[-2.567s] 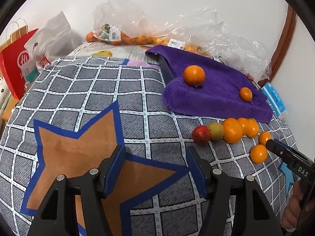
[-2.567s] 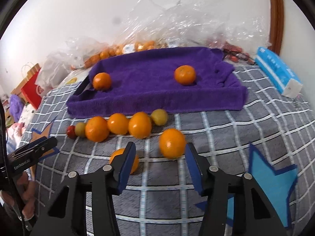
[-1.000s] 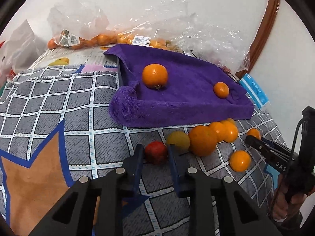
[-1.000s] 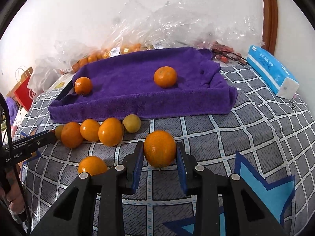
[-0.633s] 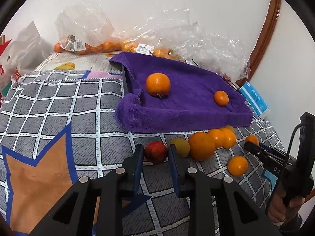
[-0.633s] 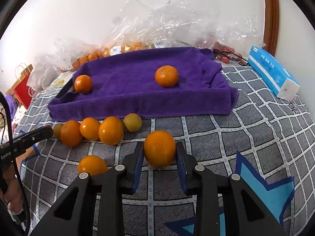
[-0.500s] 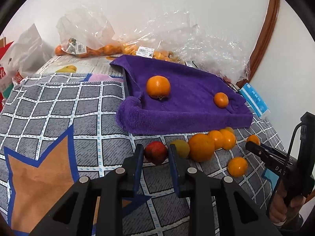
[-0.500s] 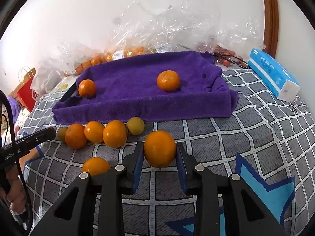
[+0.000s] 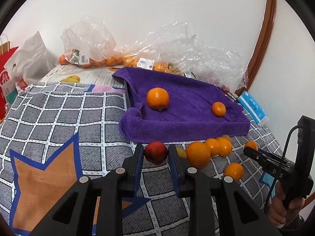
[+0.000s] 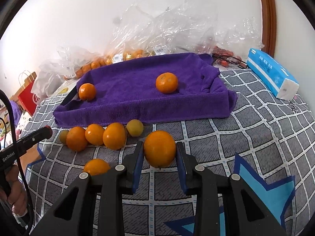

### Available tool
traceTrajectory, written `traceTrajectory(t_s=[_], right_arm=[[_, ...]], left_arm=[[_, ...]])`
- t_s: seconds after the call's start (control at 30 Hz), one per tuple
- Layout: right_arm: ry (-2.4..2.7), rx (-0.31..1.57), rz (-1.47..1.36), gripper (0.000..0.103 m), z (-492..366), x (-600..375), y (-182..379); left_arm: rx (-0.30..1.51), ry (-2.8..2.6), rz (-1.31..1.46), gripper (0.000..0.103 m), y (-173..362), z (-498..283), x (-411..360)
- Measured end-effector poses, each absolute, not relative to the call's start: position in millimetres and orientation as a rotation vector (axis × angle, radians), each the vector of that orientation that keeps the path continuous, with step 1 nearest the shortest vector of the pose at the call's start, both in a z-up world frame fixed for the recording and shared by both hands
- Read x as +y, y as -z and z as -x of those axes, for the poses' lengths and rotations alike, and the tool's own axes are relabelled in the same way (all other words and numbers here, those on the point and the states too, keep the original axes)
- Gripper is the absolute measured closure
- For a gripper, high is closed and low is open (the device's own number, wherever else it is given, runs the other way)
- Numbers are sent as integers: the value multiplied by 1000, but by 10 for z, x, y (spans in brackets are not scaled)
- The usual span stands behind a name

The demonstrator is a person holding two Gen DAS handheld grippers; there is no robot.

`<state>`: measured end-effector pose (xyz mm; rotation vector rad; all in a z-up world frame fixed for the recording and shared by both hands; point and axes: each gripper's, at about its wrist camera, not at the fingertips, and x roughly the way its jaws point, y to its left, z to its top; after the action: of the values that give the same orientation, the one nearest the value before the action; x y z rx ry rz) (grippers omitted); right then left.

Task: Organize fruits
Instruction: 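Lift the red fruit and the orange with both tools, then carry the red fruit and the orange over the purple towel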

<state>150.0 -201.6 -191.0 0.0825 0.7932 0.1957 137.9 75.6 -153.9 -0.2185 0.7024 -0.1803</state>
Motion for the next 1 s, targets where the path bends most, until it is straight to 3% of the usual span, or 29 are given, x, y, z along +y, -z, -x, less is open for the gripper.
traceTrajectory(t_s=[1.0], right_arm=[[-205, 712, -136, 71, -1401, -2071, 1761]], left_arm=[[676, 144, 204, 79, 1419, -1294, 779]])
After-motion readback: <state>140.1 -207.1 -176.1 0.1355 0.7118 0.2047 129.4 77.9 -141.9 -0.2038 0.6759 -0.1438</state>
